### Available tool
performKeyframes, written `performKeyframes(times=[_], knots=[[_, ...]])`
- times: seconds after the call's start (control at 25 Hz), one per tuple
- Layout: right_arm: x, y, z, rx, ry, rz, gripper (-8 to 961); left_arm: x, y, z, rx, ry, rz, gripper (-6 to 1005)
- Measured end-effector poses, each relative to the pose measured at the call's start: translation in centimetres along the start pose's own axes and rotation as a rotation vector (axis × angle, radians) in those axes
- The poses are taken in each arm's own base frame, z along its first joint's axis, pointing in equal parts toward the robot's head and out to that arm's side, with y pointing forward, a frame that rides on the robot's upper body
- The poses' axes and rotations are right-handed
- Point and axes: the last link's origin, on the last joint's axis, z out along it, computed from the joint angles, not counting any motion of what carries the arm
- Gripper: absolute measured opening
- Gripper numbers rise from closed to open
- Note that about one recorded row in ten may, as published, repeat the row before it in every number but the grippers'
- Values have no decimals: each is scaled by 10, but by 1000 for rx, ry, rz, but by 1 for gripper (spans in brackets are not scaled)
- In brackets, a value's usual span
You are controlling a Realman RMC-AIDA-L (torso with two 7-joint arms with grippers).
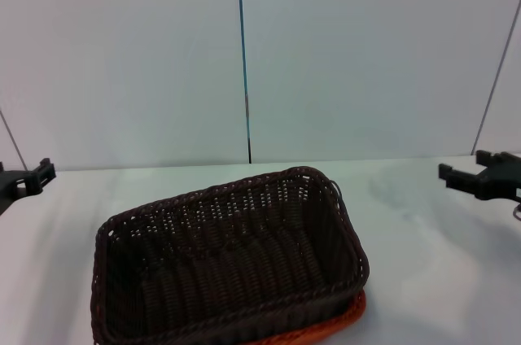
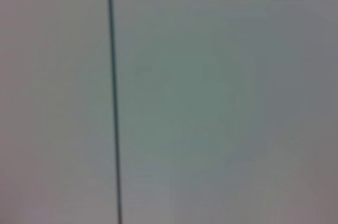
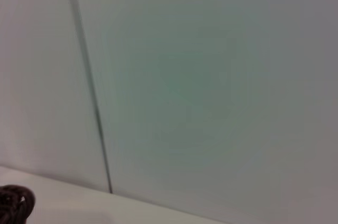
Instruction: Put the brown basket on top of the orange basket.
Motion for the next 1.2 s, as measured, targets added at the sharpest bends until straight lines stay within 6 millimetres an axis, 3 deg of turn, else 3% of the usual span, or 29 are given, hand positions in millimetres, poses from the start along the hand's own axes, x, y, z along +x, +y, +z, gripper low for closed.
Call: performKeyframes(times=[0.56,0.96,1.2], knots=[[9,35,-7,-241,100,143,807,1,1,-1,-12,7,-19,784],[14,37,-4,-273,116,154,807,-2,-4,-2,18,7,-62,788],[15,40,-7,-287,169,229,807,0,-2,1,143,13,-25,790]])
